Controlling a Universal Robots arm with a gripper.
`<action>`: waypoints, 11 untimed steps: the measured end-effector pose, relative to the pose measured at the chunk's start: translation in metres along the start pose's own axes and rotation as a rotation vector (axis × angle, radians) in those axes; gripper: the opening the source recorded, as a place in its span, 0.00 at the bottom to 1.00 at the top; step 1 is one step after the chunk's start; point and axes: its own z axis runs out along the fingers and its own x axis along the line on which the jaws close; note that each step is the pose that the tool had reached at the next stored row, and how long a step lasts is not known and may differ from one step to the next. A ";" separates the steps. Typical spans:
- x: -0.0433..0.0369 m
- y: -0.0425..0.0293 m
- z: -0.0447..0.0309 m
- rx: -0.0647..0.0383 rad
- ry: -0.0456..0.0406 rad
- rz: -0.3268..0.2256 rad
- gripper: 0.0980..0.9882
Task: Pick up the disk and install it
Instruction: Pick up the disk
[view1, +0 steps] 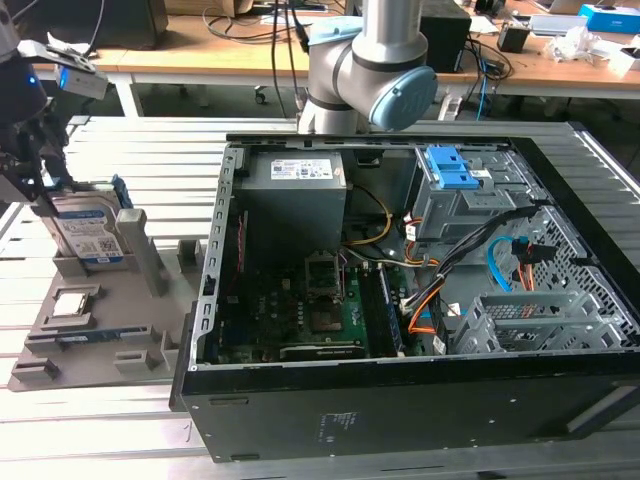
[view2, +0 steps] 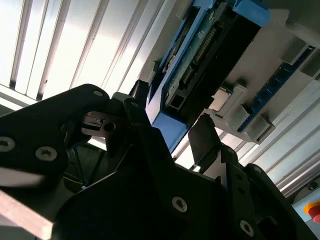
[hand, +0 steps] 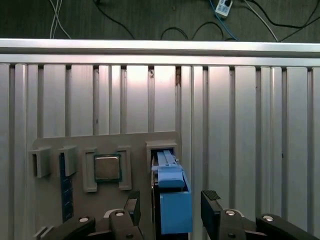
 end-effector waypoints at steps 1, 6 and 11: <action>-0.0005 -0.0003 0.0038 0.000 0.0001 0.000 0.56; -0.0006 -0.0058 0.0117 0.000 0.0004 0.000 0.56; -0.0015 -0.0105 0.0124 0.000 0.0017 0.000 0.56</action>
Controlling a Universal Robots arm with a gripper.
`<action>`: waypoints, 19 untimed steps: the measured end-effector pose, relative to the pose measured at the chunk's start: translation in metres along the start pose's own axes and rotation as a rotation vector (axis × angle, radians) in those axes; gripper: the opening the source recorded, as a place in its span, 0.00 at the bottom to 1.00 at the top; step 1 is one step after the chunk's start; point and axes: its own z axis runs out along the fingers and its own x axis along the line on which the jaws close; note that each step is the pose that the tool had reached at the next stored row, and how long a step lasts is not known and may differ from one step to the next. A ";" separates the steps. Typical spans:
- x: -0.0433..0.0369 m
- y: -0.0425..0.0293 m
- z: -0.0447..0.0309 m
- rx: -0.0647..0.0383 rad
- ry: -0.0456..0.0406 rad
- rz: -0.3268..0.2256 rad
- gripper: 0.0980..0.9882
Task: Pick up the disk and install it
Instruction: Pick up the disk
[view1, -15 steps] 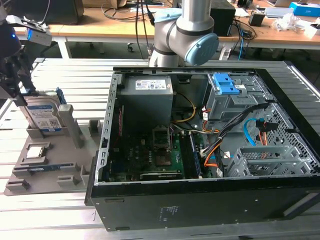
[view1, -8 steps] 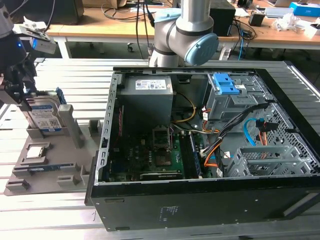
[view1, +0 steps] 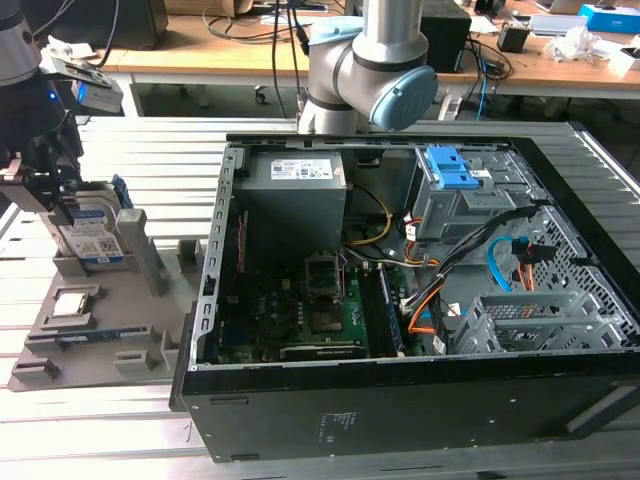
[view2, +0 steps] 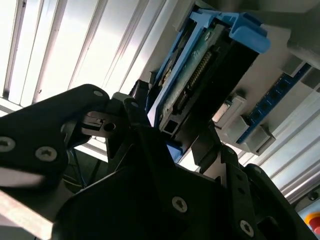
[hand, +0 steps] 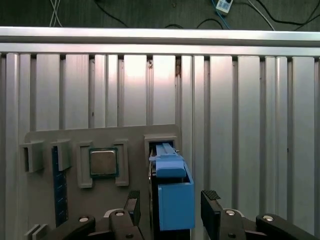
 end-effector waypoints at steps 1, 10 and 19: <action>0.0000 0.0000 0.0000 0.000 0.0002 0.000 0.56; 0.0000 -0.0001 0.0000 0.000 0.0018 0.000 0.30; 0.0000 -0.0001 0.0000 0.000 0.0039 0.000 0.30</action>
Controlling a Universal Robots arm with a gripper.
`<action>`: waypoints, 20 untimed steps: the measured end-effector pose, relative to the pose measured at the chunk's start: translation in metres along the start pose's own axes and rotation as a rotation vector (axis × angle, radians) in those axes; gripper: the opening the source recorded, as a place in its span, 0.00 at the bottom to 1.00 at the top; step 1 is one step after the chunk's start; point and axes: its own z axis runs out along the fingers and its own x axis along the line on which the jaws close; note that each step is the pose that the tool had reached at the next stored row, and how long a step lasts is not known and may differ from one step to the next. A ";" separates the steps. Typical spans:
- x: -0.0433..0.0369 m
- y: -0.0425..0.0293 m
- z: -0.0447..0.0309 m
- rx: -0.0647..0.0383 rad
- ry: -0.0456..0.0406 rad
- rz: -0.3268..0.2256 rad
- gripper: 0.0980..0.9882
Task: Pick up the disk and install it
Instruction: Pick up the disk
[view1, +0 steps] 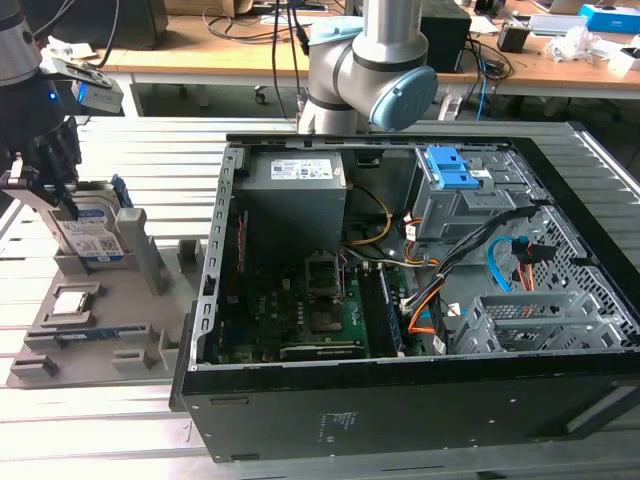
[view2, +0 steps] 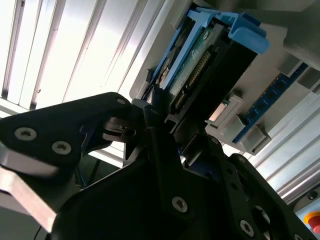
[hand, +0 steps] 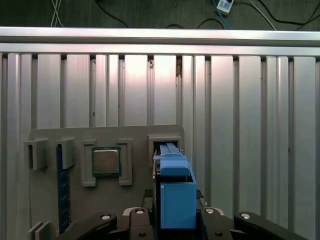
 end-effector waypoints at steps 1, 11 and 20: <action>0.0000 0.0000 0.0000 0.000 0.0002 0.000 0.30; -0.0001 -0.0001 -0.0053 0.000 0.0014 0.000 0.30; -0.0003 0.0008 -0.0366 0.000 0.0013 0.000 0.30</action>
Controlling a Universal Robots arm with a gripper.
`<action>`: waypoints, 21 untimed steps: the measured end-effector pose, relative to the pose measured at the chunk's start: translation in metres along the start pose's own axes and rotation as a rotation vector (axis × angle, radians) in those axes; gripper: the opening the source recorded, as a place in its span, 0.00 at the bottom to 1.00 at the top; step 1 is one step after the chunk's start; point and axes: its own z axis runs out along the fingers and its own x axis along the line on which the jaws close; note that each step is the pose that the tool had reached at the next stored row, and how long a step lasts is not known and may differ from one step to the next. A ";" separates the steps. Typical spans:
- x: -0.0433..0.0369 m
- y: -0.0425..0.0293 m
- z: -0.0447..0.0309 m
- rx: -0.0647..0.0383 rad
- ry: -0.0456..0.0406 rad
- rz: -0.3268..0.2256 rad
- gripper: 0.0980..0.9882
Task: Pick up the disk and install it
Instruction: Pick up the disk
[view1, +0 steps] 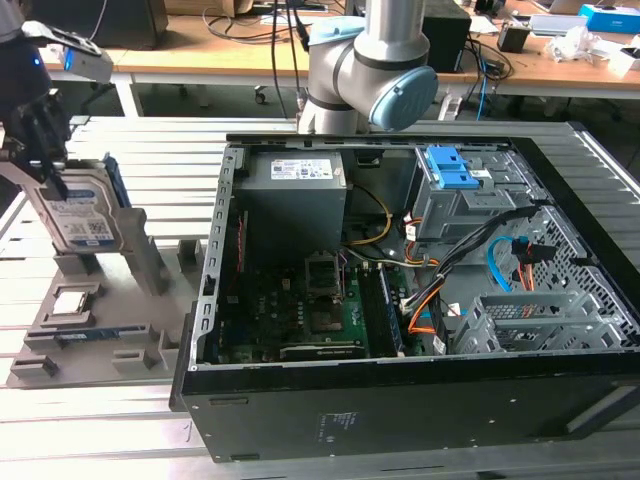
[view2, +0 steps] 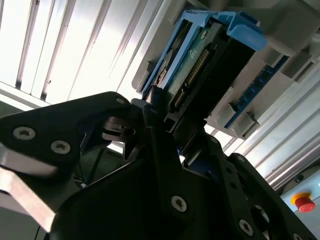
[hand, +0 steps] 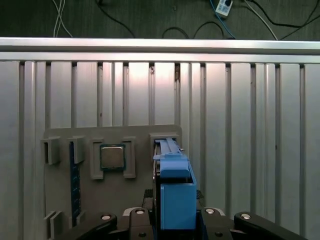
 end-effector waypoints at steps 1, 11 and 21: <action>0.0000 0.0001 -0.0025 0.000 0.0000 0.000 0.30; -0.0001 0.0007 -0.0234 0.000 0.0000 0.000 0.30; -0.0042 0.0014 -0.0502 0.000 0.0000 0.000 0.30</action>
